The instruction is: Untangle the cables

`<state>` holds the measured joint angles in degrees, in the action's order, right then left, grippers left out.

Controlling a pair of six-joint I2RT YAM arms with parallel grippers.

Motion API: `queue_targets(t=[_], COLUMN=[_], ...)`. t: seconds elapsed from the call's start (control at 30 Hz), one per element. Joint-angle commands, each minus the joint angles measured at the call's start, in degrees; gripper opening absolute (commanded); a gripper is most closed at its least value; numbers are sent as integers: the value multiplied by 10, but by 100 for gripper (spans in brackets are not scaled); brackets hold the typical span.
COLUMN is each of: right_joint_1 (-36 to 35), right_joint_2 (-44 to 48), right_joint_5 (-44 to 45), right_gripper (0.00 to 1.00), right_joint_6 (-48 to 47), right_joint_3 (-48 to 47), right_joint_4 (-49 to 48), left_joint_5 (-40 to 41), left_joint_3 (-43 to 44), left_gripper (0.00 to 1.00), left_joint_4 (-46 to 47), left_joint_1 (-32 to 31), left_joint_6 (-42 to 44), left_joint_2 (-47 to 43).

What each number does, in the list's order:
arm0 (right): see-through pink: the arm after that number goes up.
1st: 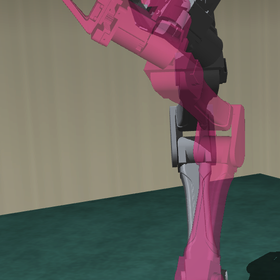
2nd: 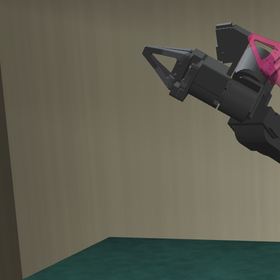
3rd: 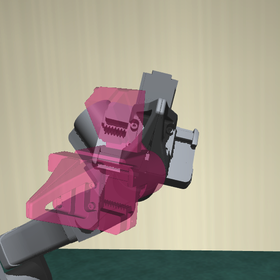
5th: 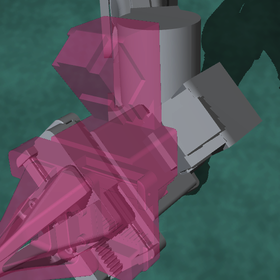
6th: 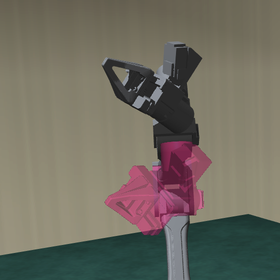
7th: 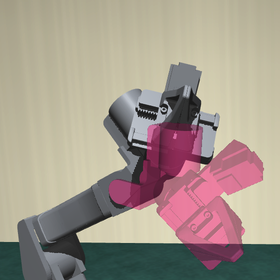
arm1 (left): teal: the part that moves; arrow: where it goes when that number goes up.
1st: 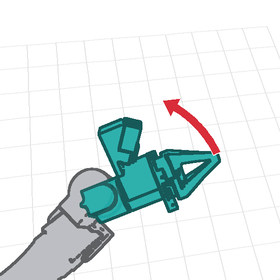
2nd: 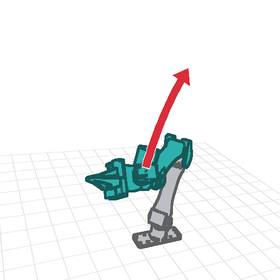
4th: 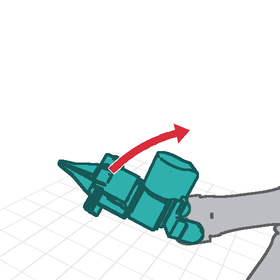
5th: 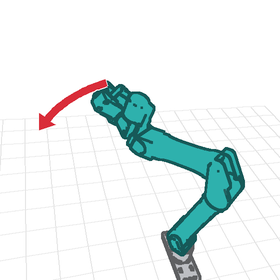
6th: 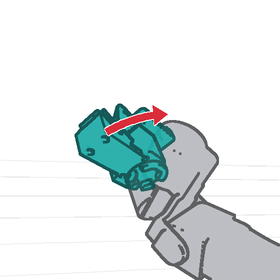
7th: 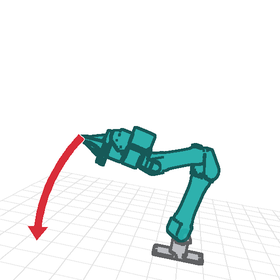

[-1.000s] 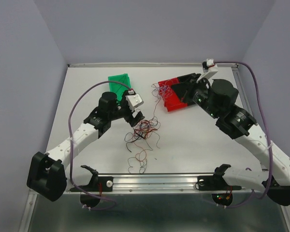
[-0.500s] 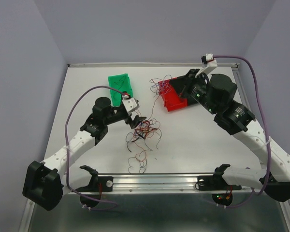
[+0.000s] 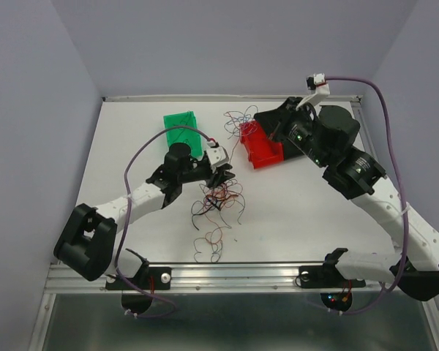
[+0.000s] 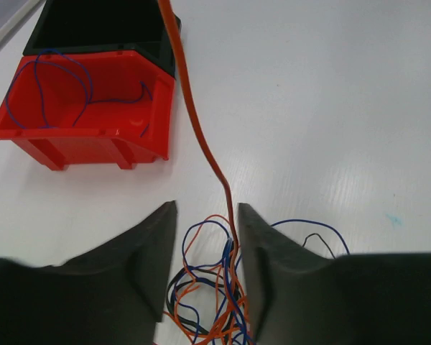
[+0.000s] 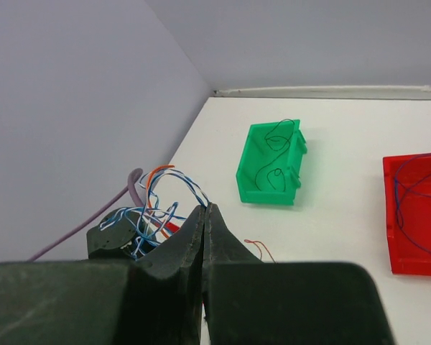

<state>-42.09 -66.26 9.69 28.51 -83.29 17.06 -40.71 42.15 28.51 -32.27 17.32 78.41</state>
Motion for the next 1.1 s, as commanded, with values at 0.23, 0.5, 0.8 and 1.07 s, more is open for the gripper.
queue_targets(t=[0.23, 0.5, 0.8, 1.07], right_joint_1=[-5, -5, -5, 46], right_joint_2=[67, 186, 78, -87], right_joint_5=[175, 350, 332, 288], right_gripper=[1, 0, 1, 1], right_joint_6=[8, -13, -93, -63], right_joint_3=[-43, 28, 58, 90], right_joint_4=[-40, -43, -27, -28], left_joint_5=[249, 248, 155, 125], left_joint_3=[58, 68, 44, 4], left_gripper=[0, 0, 0, 0], left_joint_4=[-27, -54, -39, -11], left_joint_1=[36, 134, 119, 117], left_joint_6=[-52, -109, -80, -62], left_joint_2=[36, 27, -3, -60])
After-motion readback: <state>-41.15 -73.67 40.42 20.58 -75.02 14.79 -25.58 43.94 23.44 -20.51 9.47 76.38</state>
